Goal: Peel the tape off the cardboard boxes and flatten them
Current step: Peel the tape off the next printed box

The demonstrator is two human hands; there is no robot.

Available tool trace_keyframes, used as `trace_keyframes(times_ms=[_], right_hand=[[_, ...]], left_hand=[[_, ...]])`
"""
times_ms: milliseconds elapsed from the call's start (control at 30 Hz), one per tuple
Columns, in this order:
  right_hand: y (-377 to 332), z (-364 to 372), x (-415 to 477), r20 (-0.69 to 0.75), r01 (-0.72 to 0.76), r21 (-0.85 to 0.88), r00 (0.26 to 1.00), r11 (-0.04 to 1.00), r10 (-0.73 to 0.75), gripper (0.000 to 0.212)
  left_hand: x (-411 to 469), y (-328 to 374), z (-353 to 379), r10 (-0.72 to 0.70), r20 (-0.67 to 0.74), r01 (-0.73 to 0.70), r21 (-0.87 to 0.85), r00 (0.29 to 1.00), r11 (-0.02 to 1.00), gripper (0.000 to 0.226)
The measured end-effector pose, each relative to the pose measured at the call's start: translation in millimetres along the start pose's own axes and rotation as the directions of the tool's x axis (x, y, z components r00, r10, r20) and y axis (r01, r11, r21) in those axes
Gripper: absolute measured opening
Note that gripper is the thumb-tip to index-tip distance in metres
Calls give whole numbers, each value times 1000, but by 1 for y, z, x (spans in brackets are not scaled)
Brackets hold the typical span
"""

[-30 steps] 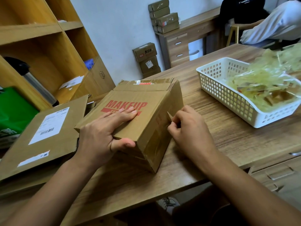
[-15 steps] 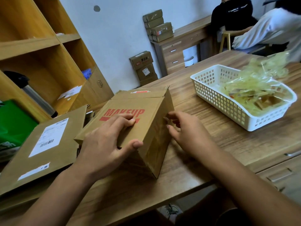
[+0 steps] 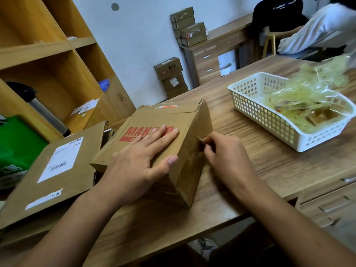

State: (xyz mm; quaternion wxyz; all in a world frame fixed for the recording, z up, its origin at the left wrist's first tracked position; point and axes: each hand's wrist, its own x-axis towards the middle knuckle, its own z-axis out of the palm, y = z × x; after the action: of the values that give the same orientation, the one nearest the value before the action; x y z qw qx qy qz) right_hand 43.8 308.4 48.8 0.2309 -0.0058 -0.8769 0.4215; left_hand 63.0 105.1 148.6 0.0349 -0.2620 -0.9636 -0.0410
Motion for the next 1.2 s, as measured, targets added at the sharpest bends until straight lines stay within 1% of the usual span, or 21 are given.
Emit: trace_keyframes(times_ms=[133,333,400,467,500,567,633,733,800,867,933,1033,1133,1200], right_hand=[[-4,-1,-8,7,-18,-17,1000,1000,18,15],[-14,-7,-27,48,-3,-25,999,1000,4,11],[-25,-7,-43,107,25,7,994,1000,-26,7],[-40,-6,-67,224,59,67,972,996,-73,9],[-43,-7,-75,241,64,109,966,992,-89,10],[-36,-13,-77,197,52,129,977,990,-77,9],[-23,-19,-73,185,64,82,980,995,-79,8],[-10,-26,-70,130,95,63,986,993,-103,7],[0,-30,-68,103,68,68,992,995,-75,11],[8,-33,-61,85,22,128,996,991,-34,21],[10,-35,-56,117,-9,188,993,982,-14,33],[7,-32,-50,184,20,212,981,977,-60,40],[6,-26,-45,238,3,256,969,967,-66,50],[8,-22,-39,235,-5,241,970,971,-54,47]], left_hand=[[-2,-2,1,-1,-28,2,6,1000,1000,60],[-2,-4,6,4,-66,-4,-1,998,1000,62],[3,-5,8,-22,-86,20,-15,996,1000,65],[9,-8,7,-76,-99,72,-39,992,997,70],[11,-9,7,-84,-98,80,-48,992,996,71],[13,-12,7,-74,-87,70,-55,993,996,67],[12,-13,7,-75,-79,70,-59,994,996,64],[13,-13,8,-73,-97,66,-80,993,995,60],[14,-13,9,-76,-103,67,-88,992,994,59],[14,-14,9,-92,-109,83,-84,990,993,60],[14,-14,9,-102,-117,94,-73,988,993,61],[13,-14,10,-107,-114,99,-69,988,993,60],[13,-12,10,-104,-121,95,-70,987,993,61],[13,-12,10,-107,-121,99,-69,987,993,61]])
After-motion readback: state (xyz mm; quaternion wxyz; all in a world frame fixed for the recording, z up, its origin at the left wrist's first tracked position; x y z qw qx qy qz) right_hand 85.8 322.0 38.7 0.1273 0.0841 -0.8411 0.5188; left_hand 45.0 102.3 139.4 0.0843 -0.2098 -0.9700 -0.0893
